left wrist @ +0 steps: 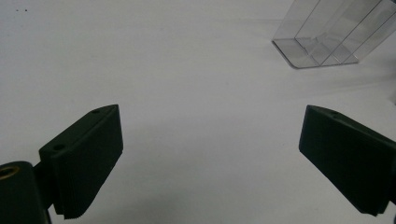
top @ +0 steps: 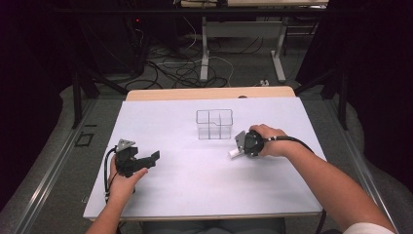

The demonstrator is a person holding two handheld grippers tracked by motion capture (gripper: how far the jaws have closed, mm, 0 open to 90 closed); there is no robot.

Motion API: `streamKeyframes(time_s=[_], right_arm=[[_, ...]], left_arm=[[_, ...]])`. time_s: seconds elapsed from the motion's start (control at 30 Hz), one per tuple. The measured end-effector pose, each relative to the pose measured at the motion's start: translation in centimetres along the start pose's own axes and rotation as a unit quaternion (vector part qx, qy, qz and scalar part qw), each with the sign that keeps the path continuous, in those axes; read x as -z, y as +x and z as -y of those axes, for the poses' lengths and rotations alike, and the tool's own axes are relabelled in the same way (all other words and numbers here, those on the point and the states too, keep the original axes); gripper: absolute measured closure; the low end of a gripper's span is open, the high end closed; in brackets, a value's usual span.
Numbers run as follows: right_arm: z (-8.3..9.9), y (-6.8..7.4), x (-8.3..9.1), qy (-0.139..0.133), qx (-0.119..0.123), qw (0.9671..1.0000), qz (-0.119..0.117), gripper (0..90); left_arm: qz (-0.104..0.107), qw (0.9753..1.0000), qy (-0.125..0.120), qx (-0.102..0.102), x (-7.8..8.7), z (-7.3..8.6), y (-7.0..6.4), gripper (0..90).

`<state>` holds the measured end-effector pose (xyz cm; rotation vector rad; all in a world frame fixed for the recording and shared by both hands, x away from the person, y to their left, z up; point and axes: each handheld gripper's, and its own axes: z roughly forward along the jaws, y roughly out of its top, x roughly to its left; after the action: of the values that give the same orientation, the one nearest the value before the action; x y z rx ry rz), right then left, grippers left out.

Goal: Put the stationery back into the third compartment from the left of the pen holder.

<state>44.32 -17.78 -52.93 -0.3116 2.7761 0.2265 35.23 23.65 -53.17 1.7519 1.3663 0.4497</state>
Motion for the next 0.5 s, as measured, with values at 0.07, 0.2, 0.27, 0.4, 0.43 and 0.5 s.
streamKeyframes(time_s=[0.07,0.2,0.27,0.4,0.43,0.5], right_arm=[[-0.03,0.15,0.12,0.006,0.009,0.9999,0.001,67.9],[0.02,0.19,0.24,0.007,0.01,0.9999,0.002,69.3],[-0.02,0.18,0.26,0.006,0.017,0.9998,0.003,69.5],[-0.03,0.36,0.23,0.0,0.017,0.9998,0.013,70.2],[-0.06,0.34,0.33,0.006,0.018,0.9998,0.008,70.3],[0.01,0.44,0.43,0.006,0.008,0.9999,0.009,70.5]], left_arm=[[0.0,1.0,0.002,0.0,0.0,-0.01,0.0,6.3],[0.0,1.0,0.002,0.0,-0.03,-0.01,-0.01,6.3],[0.001,1.0,0.002,0.0,-0.03,-0.02,-0.03,6.2],[0.001,1.0,0.002,0.0,-0.02,-0.03,-0.05,6.2],[0.001,1.0,0.002,0.0,-0.02,-0.03,-0.05,6.3],[0.001,1.0,0.002,0.0,-0.01,-0.03,-0.05,6.3]])
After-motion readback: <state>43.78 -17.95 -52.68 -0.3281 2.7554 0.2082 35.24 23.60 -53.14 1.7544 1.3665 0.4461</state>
